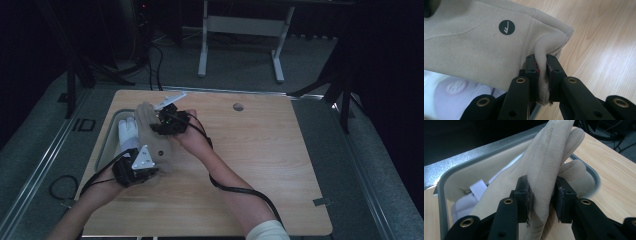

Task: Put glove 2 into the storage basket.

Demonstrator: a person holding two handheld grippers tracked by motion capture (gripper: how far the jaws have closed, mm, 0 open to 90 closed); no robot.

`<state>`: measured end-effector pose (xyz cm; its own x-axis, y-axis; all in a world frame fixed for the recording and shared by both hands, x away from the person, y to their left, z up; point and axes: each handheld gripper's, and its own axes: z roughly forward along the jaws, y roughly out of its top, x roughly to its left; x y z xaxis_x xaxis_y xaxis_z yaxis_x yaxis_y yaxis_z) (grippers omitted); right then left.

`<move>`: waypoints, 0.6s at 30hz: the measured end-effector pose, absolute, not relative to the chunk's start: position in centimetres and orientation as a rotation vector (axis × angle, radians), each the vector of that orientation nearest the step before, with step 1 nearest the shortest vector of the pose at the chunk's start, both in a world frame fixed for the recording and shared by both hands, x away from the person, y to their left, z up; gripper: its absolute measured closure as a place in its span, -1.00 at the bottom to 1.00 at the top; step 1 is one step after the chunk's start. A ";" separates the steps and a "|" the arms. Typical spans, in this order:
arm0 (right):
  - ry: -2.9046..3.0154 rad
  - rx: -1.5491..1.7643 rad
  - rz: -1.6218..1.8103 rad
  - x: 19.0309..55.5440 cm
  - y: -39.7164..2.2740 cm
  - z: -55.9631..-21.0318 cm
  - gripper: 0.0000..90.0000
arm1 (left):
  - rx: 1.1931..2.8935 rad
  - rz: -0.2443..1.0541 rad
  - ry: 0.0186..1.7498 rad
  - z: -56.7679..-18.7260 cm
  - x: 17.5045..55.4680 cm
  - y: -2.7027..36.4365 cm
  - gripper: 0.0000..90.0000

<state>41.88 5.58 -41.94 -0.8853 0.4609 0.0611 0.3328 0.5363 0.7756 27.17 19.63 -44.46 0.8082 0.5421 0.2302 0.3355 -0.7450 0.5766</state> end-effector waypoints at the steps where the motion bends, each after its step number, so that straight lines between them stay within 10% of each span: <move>1: 2.620 0.673 1.277 41.9 6.1 -42.0 0.50 | 2.469 0.528 0.661 -44.4 27.1 20.0 0.83; 18: 2.668 0.622 1.278 42.9 12.3 -43.4 0.50 | 2.449 0.533 0.787 -45.3 27.1 24.6 0.83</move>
<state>42.90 12.29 -43.38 -0.9086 0.4119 0.0689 0.3119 0.5595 0.7679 27.07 24.55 -45.32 0.7552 0.6223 0.2060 0.4227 -0.7025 0.5725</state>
